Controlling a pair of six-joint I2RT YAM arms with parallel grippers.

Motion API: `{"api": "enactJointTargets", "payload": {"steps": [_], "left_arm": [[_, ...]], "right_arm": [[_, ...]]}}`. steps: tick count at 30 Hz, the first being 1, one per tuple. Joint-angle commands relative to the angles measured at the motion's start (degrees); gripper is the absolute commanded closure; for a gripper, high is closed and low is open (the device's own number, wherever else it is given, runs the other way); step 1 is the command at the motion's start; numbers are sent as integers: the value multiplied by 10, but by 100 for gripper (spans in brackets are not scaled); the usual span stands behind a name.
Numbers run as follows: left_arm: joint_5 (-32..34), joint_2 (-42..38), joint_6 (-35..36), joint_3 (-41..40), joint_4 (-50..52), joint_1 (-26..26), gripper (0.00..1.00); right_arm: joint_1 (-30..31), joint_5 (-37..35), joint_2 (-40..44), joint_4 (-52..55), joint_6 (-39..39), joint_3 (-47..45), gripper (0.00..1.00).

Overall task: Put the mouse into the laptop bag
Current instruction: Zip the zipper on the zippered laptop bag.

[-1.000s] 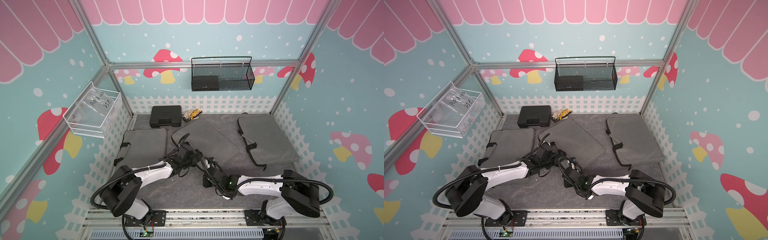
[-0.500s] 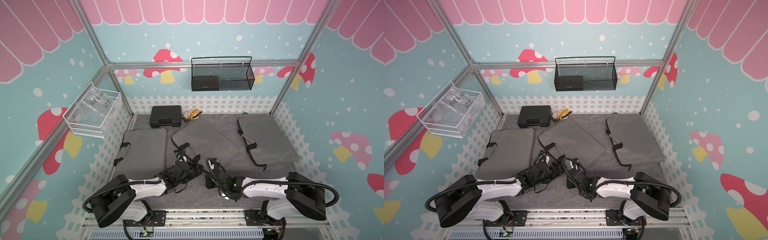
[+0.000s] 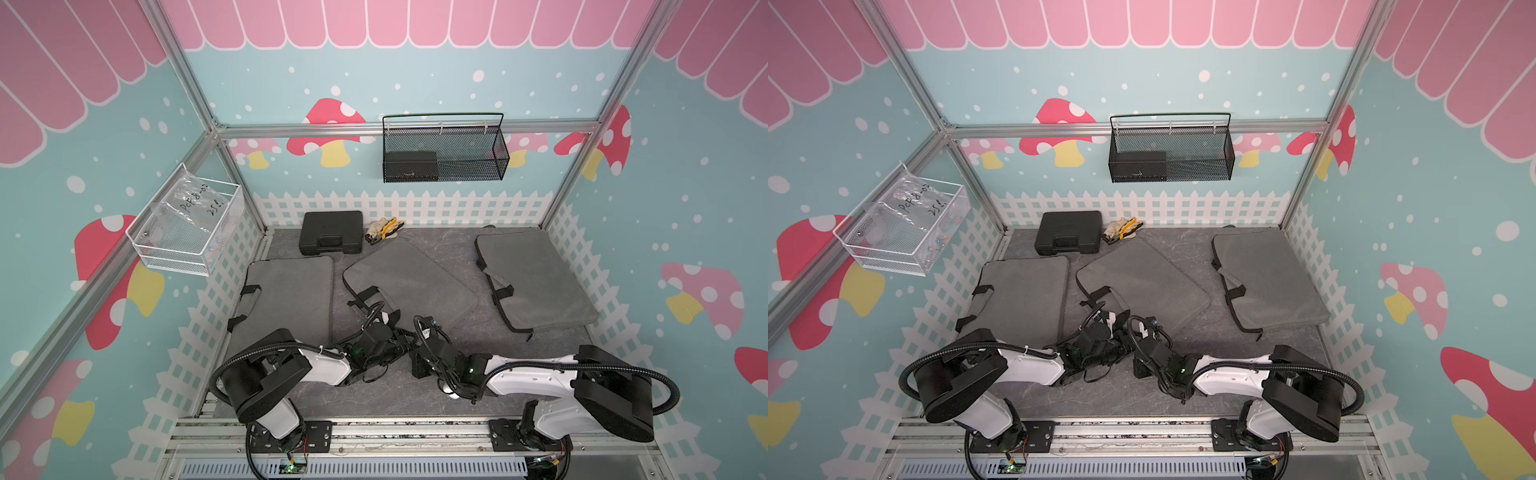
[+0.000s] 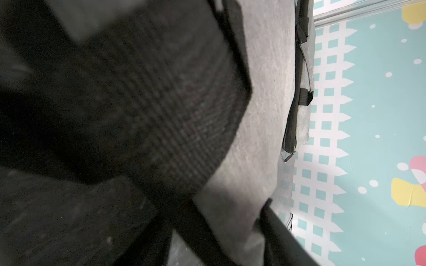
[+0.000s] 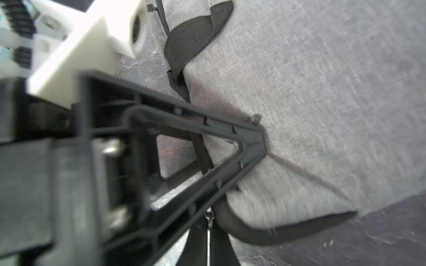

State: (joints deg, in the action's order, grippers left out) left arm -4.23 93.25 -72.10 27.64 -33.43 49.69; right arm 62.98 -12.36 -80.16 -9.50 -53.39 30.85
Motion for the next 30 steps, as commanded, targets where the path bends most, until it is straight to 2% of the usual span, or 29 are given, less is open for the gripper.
{"api": "enactJointTargets", "payload": {"steps": [1,3,5,9,19,25,30], "left_arm": [[3,16,3,30,4,-9,67],[-8,25,8,37,9,-20,86],[-21,34,10,39,1,-32,100],[-46,51,10,33,-19,-58,100],[-97,63,10,17,-77,-93,100],[-100,19,17,3,-64,-92,100],[-85,-31,30,-10,-24,-92,100]], "right_arm": [[1,15,3,-24,3,-11,100],[-1,13,5,-17,2,-19,100],[-11,22,6,-13,-2,-30,100],[-44,56,1,-18,-7,-62,100],[-112,66,28,-18,7,-111,100],[-166,54,-5,-18,21,-104,100],[-185,62,-16,-18,35,-93,100]]}}
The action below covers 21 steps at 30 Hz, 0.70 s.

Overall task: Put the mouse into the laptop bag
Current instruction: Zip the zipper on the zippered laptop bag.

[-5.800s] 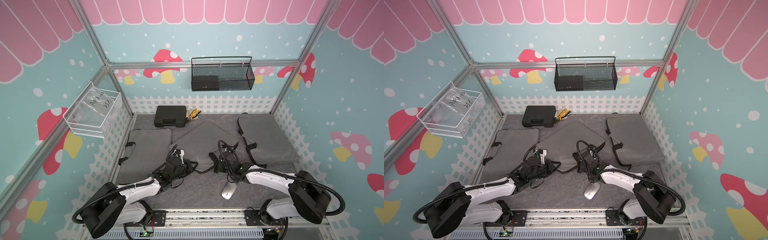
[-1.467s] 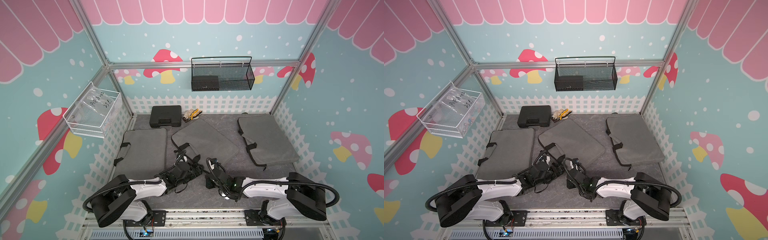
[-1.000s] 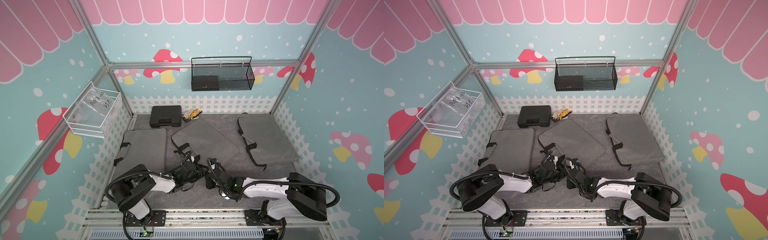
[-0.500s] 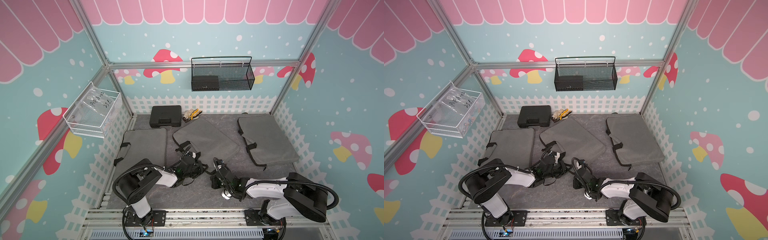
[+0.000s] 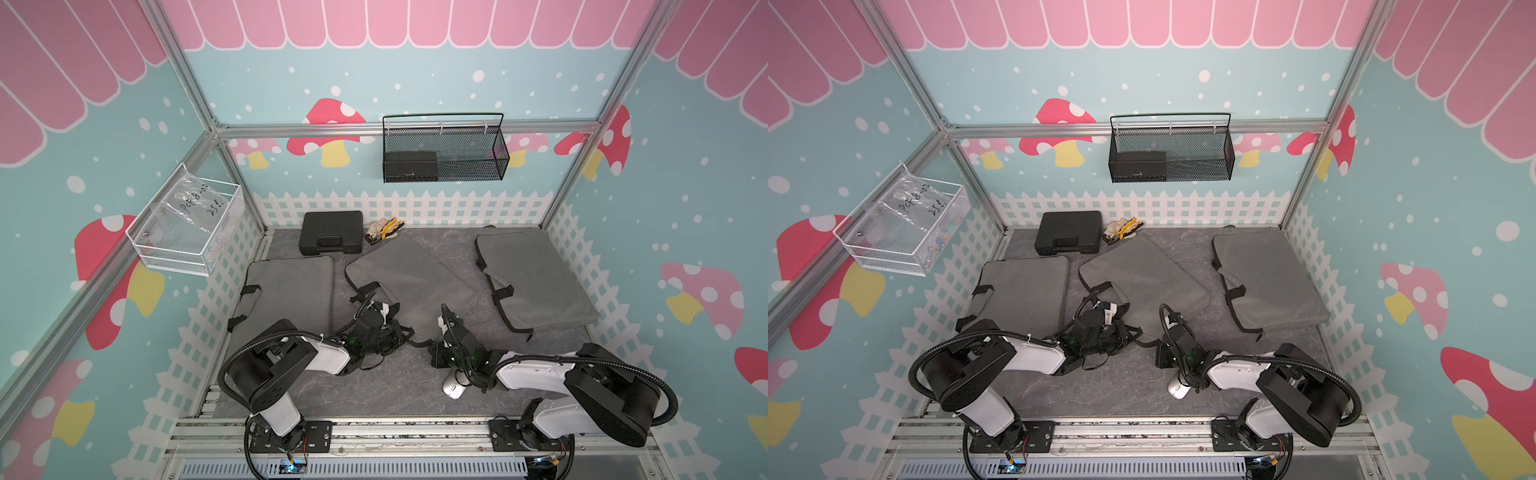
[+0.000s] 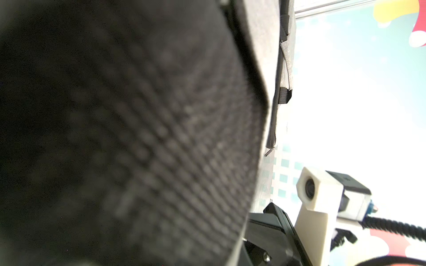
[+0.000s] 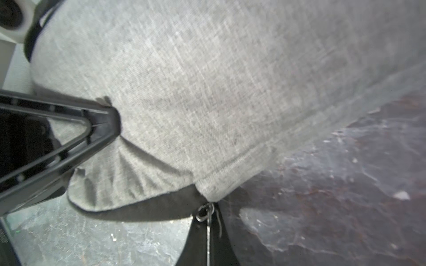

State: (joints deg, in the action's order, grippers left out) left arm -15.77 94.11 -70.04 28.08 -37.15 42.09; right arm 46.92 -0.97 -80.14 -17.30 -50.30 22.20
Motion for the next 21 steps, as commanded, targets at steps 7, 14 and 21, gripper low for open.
{"api": "enactJointTargets", "payload": {"steps": [7,14,21], "left_arm": [[47,-73,46,10,148,-17,83],[105,-138,99,41,317,-19,65],[173,-260,117,24,426,-49,40]], "right_arm": [[-35,-100,62,109,9,-5,30],[-113,-130,114,117,46,22,0],[-220,-71,-39,94,126,156,1]]}}
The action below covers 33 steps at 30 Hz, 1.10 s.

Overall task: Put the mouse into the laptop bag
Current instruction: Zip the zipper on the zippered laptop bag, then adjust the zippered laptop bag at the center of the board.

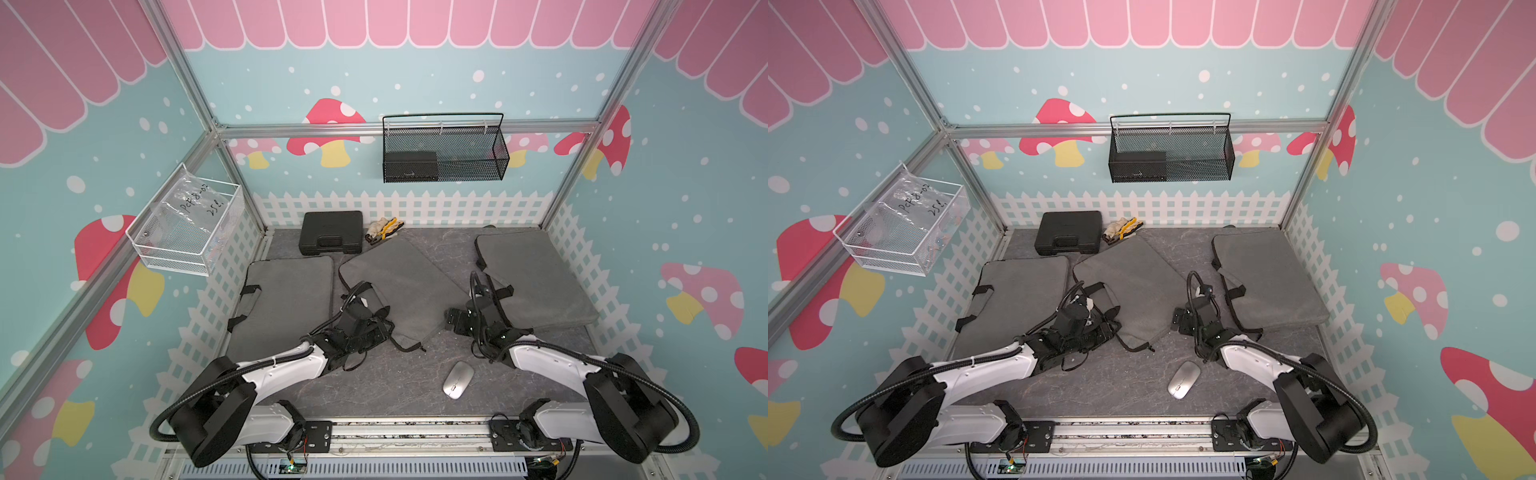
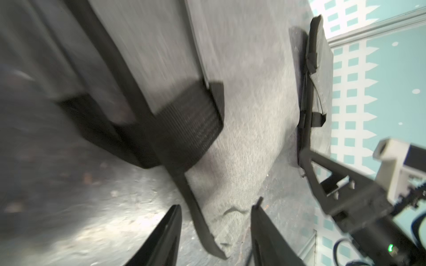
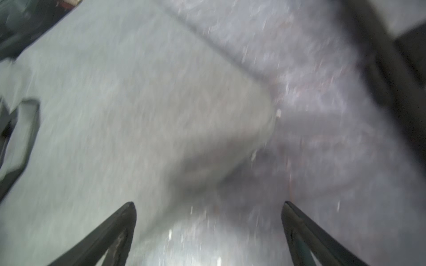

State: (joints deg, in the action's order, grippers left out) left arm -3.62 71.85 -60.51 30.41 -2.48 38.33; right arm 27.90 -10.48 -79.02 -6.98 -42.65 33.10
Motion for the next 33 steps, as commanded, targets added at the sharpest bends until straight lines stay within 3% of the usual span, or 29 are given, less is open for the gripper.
{"api": "enactJointTargets", "payload": {"steps": [1,4,8,12,17,24,27,33], "left_arm": [[58,-51,25,0,91,-14,36],[69,-86,33,5,113,-25,26],[67,-94,57,26,152,-47,20],[38,-78,73,30,142,-85,18],[5,-22,96,55,121,-117,17],[-6,50,123,106,121,-141,16],[-1,55,134,123,134,-142,16],[16,51,139,133,145,-142,16]], "right_arm": [[-39,26,-71,-9,60,68,1],[-61,15,-144,-13,83,135,1],[-105,98,-270,5,113,242,1],[-103,165,-333,5,135,268,4],[-79,181,-293,1,129,214,9],[13,140,-220,-4,99,115,12],[41,115,-194,-13,77,78,12],[66,130,-154,-35,65,34,9]]}}
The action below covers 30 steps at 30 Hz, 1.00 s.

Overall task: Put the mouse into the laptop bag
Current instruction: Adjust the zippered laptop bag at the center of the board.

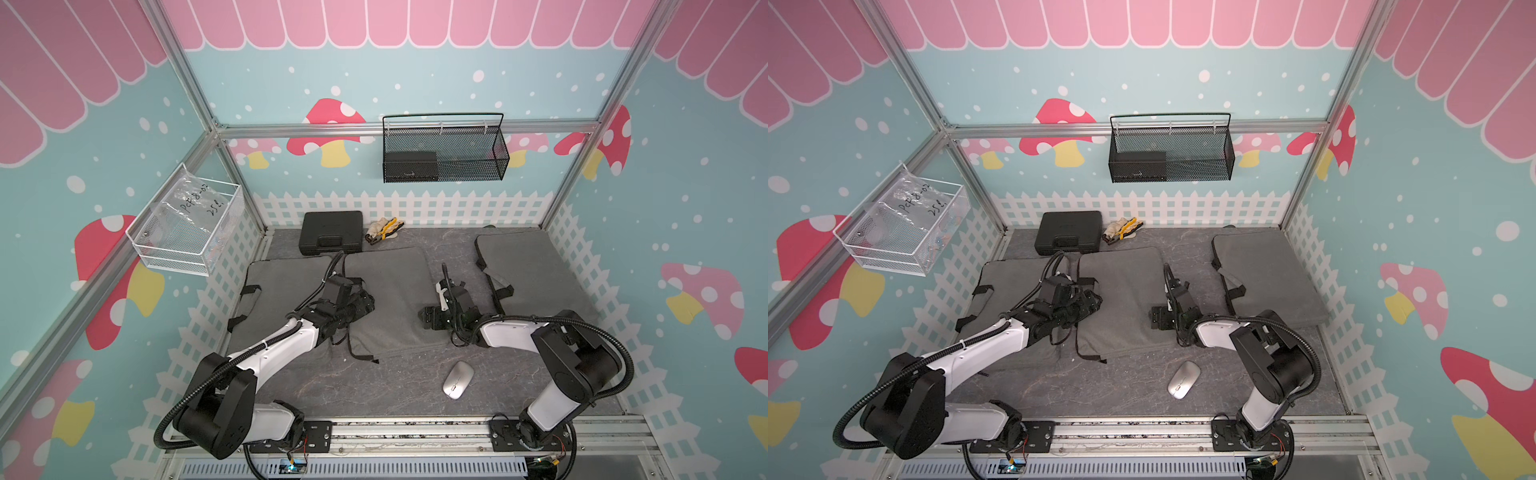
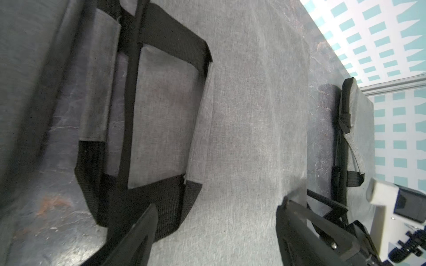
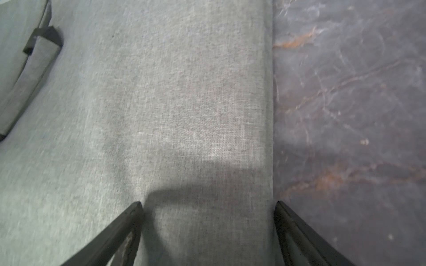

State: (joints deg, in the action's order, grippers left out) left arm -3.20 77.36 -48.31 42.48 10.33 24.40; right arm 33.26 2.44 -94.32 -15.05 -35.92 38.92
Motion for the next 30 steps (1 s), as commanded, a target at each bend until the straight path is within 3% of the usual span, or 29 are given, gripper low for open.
{"api": "enactJointTargets", "payload": {"steps": [1,8,14,24,30], "left_arm": [[17,-3,16,11,17,-3,16],[22,45,11,5,-38,-3,15],[21,96,6,8,-52,-3,16],[104,-10,10,-22,12,-4,12],[118,-30,30,13,65,-5,11]], "right_arm": [[15,2,-1,43,-1,-26,8],[35,25,-18,25,1,-19,7],[79,30,-43,20,-5,4,14],[138,16,-50,16,-33,11,14],[139,-30,-4,28,-44,-7,7]]}}
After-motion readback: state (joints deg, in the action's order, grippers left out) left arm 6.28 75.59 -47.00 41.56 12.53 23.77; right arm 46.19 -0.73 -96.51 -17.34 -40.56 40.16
